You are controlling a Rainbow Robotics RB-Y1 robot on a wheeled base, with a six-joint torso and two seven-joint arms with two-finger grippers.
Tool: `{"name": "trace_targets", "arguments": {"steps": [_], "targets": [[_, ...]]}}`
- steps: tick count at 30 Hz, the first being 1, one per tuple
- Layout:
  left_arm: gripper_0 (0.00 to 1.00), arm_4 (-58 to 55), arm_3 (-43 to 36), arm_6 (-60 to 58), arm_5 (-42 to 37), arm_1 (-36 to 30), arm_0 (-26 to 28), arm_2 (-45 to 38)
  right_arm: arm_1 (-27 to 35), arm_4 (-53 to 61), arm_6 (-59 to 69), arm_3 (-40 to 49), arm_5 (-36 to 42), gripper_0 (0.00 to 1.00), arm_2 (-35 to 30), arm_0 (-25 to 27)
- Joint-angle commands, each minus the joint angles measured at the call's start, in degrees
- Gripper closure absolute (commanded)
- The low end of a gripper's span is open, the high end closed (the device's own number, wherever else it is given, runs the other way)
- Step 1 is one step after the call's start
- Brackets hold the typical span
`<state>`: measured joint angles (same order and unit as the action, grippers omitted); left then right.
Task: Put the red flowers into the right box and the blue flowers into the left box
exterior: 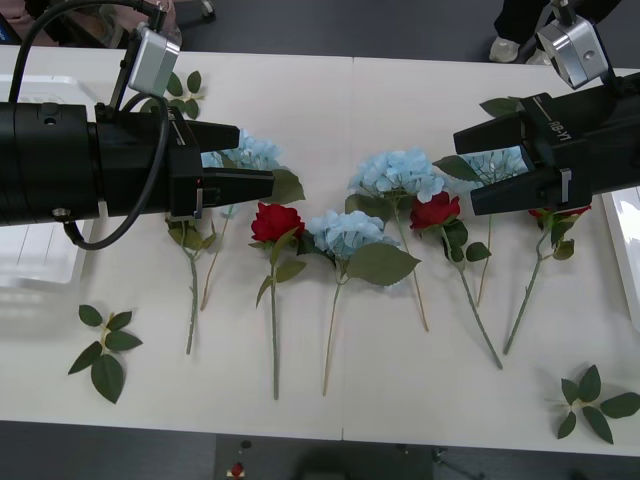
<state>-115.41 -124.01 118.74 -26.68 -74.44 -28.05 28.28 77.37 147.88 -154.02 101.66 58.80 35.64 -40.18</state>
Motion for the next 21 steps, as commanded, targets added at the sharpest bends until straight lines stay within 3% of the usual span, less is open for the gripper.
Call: {"name": "trace_targets", "arguments": {"steps": [1,8,18,19,21], "targets": [[0.0,0.1,0.1,0.4,0.9,3.2,0.8,-0.5,-0.3,0.7,-1.0,0.3,0.1,0.0,-0.7,-0.6],[0.0,-4.4,2.8,0.3,-5.6,3.7,1.2,-7.2,-0.3,0.7,-1.0,0.3,0.1,0.0,-0.7,-0.6],[0.0,-3.9,3.3,0.4,-5.5,3.7,1.2,-7.2,-0.3,0.7,-1.0,0.3,0.1,0.0,-0.7,-0.6],[0.0,-3.9,3.3,0.4,-5.5,3.7,1.3,-7.2,-2.0,0.0,-1.0,0.0,-0.1,0.0,1.5,2.1],[0.0,-3.8,3.3,0.4,-5.5,3.7,1.5,-7.2,-2.0,-0.1,-1.0,-0.1,-0.5,0.0,1.4,2.3]]}}
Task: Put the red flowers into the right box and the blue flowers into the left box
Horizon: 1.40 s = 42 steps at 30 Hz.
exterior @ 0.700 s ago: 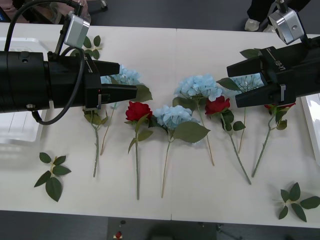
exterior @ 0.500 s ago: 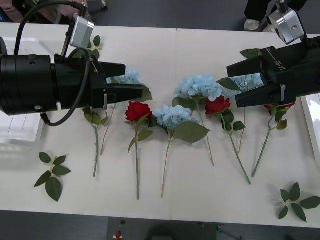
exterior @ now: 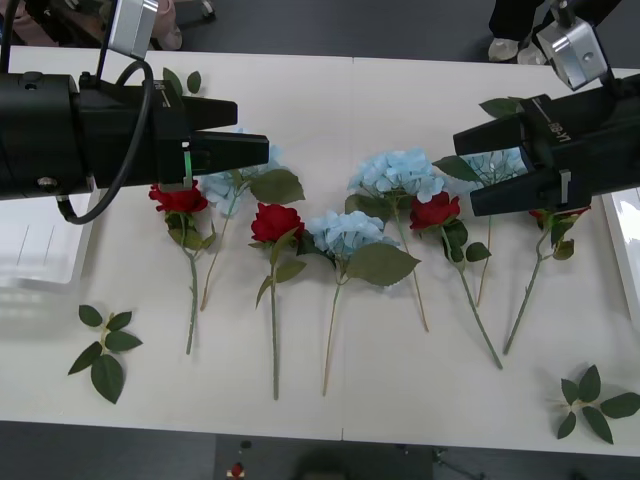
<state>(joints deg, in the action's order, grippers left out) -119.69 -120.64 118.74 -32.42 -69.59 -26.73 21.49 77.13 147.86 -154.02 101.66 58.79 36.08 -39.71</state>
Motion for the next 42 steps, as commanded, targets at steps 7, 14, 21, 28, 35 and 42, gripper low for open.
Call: {"name": "trace_targets", "arguments": {"steps": [7,14,21,28,35,42], "targets": [[0.0,-3.5,3.2,-3.6,-7.1,-2.4,1.2,-2.9,3.7,-2.1,17.8,-0.1,2.6,0.0,0.6,1.1],[0.0,8.2,12.9,-35.6,-44.4,-2.1,1.9,-19.4,3.0,-23.7,76.2,-2.3,13.8,0.0,-7.3,0.9],[0.0,33.3,17.4,-53.5,-48.6,6.7,4.4,-13.5,-7.2,-53.2,113.7,-4.6,27.4,0.0,-17.4,0.9],[0.0,45.8,25.3,-63.1,-41.9,14.7,0.2,-3.7,-11.1,-70.0,111.1,-14.6,28.8,0.0,-17.4,0.9],[0.0,53.2,36.6,-64.8,-37.2,19.5,-7.2,4.0,-10.5,-75.8,101.9,-22.0,23.9,0.0,-12.1,0.9],[0.0,59.0,44.1,-64.3,-33.6,21.5,-13.4,10.2,-11.2,-76.2,98.9,-27.0,12.5,0.0,-2.7,0.7]]}}
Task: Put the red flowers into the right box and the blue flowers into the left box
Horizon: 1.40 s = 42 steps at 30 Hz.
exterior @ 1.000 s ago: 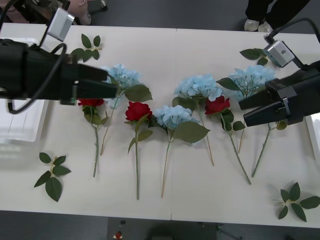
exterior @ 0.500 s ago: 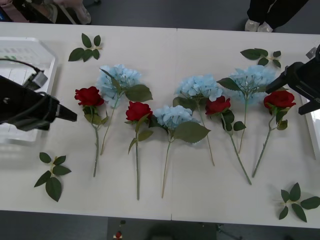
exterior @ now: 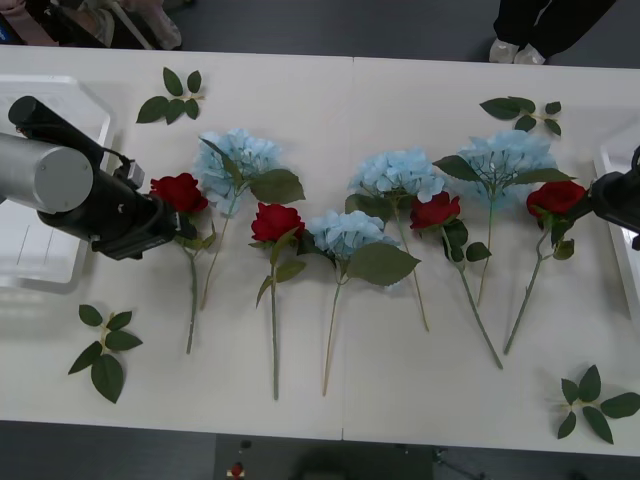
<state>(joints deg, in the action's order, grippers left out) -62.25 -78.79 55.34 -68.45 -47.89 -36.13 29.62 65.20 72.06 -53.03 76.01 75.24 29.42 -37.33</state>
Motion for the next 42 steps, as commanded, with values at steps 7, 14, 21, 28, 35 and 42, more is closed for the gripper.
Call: {"name": "trace_targets", "arguments": {"steps": [7,14,21,28,35,42], "targets": [[0.0,2.0,8.9,-0.4,8.6,3.1,-7.3,8.7,-3.6,-2.4,-2.2,-4.4,-8.1,0.0,7.1,-2.8],[0.42,2.7,11.0,0.2,11.1,4.1,-7.5,11.5,-6.9,-3.5,-2.9,-6.4,-7.9,0.0,7.1,-4.1],[1.0,3.7,11.0,0.8,11.3,4.4,-7.6,11.8,-8.8,-4.5,-3.4,-6.7,-8.0,0.14,7.1,-4.3],[1.0,4.8,11.0,1.3,11.4,4.2,-7.6,11.3,-9.0,-5.0,-3.1,-6.8,-9.7,0.17,9.4,-4.4],[1.0,2.2,0.4,5.3,11.4,-5.2,-7.6,6.2,-10.1,-4.9,-2.6,-9.0,-14.5,0.17,14.1,-5.1],[1.0,-14.3,-17.5,25.2,13.2,-17.0,-7.7,-5.6,-12.3,-4.3,-2.4,-12.7,-14.2,0.97,14.3,-6.8]]}}
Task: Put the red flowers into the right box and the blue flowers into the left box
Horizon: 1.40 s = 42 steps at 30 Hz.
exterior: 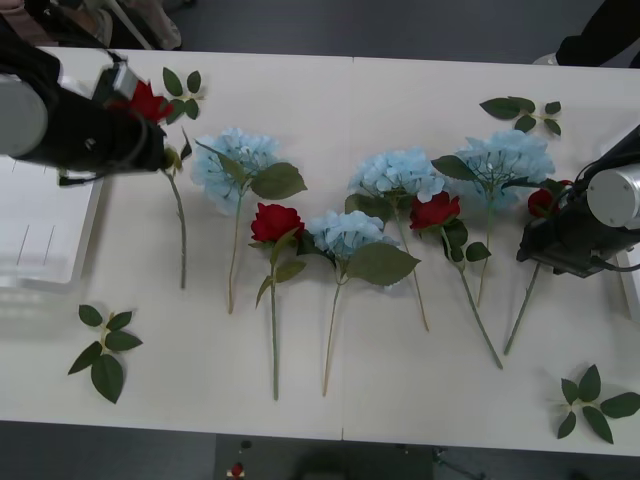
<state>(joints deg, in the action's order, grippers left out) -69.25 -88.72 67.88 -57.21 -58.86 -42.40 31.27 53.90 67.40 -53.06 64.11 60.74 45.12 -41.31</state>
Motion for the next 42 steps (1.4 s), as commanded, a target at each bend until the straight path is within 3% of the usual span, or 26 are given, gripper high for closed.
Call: {"name": "trace_targets", "arguments": {"steps": [1,8,12,19,23,27,34,42], "targets": [[1.0,-9.1,-9.4,16.3,2.6,-6.1,-1.5,-8.7,-1.1,0.4,-2.4,-1.2,0.3,1.0,-1.3,-3.0],[1.0,-7.2,-25.6,34.2,9.0,-1.3,-3.8,-10.2,-1.1,1.0,-2.4,-1.5,0.5,1.0,-1.4,-3.9],[1.0,-3.8,-29.8,35.4,9.2,3.6,-5.1,-8.2,-0.6,1.3,-2.7,-1.4,0.6,1.0,-1.9,-4.8],[1.0,8.6,-29.6,28.3,14.0,14.2,-7.6,-1.1,4.3,2.4,-9.3,-1.4,7.0,1.0,-4.5,-10.5],[1.0,17.1,-27.6,21.1,14.4,21.4,-8.6,0.3,10.7,1.3,-18.5,-1.4,12.5,1.0,-4.6,-15.3],[1.0,18.7,-27.2,18.1,14.7,23.5,-9.1,0.3,14.6,-3.5,-24.1,-2.1,13.2,1.0,-4.6,-16.7],[1.0,18.7,-26.9,16.3,15.5,24.8,-9.1,0.3,15.6,-13.4,-32.5,-13.9,5.3,1.0,-4.5,-16.0],[1.0,18.7,-26.9,16.3,15.5,24.8,-9.1,0.3,14.9,-14.6,-35.9,-21.4,-12.9,1.0,0.0,-9.9]]}}
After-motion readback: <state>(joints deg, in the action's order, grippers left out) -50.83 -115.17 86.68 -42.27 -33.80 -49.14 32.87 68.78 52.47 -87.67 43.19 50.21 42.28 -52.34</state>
